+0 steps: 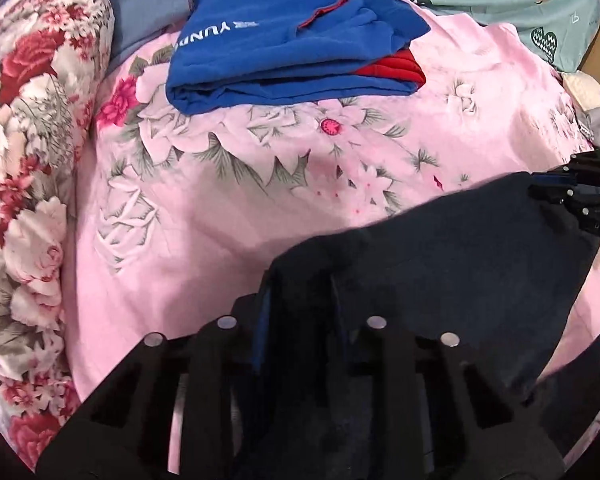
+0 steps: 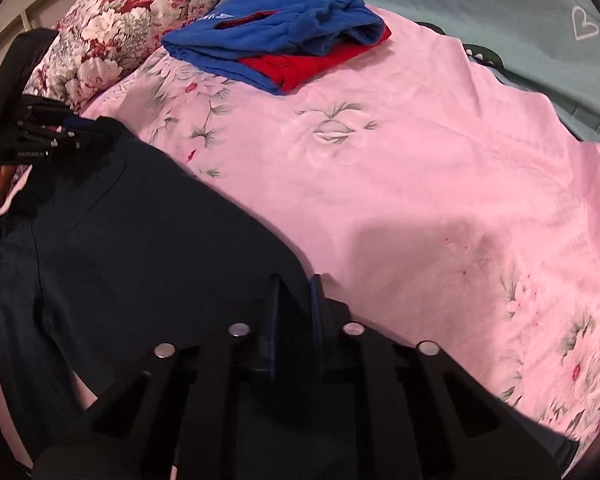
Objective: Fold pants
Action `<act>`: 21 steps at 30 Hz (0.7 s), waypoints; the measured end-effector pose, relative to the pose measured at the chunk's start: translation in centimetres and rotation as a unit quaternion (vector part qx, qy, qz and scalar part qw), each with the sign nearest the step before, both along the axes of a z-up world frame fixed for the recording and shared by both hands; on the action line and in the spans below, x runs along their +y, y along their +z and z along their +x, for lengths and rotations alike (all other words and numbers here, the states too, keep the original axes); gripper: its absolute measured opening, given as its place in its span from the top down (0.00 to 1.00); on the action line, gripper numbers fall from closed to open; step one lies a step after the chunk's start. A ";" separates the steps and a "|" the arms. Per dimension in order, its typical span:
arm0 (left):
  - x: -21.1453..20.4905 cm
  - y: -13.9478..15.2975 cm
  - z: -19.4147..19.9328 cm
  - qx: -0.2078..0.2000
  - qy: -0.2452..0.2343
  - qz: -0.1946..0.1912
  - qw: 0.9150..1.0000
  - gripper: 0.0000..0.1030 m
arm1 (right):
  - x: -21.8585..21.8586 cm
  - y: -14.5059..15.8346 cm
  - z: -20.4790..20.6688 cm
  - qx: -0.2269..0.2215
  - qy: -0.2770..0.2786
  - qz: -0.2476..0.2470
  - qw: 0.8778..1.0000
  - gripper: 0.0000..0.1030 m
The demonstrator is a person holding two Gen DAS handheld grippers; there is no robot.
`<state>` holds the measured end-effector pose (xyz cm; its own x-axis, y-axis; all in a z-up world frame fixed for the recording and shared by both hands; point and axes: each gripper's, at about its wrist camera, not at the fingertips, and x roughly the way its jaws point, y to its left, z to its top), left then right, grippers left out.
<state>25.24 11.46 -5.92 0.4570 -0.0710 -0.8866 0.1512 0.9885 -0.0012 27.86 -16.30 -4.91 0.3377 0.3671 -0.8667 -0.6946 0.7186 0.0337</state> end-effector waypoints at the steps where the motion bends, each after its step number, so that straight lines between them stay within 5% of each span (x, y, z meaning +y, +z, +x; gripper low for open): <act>1: 0.0 0.4 -0.2 -0.005 0.003 -0.003 1.000 0.79 | -0.1 0.2 -0.1 -0.003 -0.006 0.001 1.000 0.93; 8: -0.3 5.7 -6.6 -0.075 -0.012 -0.028 0.997 0.83 | -3.8 4.9 -5.5 -0.023 -0.012 0.082 0.996 0.94; 11: -0.8 7.9 -11.8 -0.118 -0.037 -0.035 0.992 0.83 | -5.6 7.0 -11.5 -0.040 0.011 0.098 0.994 0.94; 14: -1.0 7.7 -15.9 -0.117 -0.049 -0.048 0.991 0.82 | -6.4 6.9 -15.9 -0.027 0.028 0.113 0.993 0.94; 16: -0.7 6.4 -17.4 -0.097 -0.036 -0.051 0.993 0.70 | -6.7 5.2 -19.0 -0.003 0.039 0.115 0.993 0.94; 18: -0.4 4.6 -18.8 -0.067 -0.019 -0.059 0.996 0.40 | -6.7 3.0 -20.5 0.021 0.028 0.104 0.994 0.90; 19: 0.0 3.8 -19.3 -0.052 -0.008 -0.065 0.996 0.33 | -6.6 1.7 -20.9 0.041 0.021 0.102 0.994 0.89; 21: 0.7 2.9 -20.1 -0.030 0.007 -0.078 0.996 0.22 | -6.4 -0.8 -21.2 0.079 0.011 0.089 0.993 0.72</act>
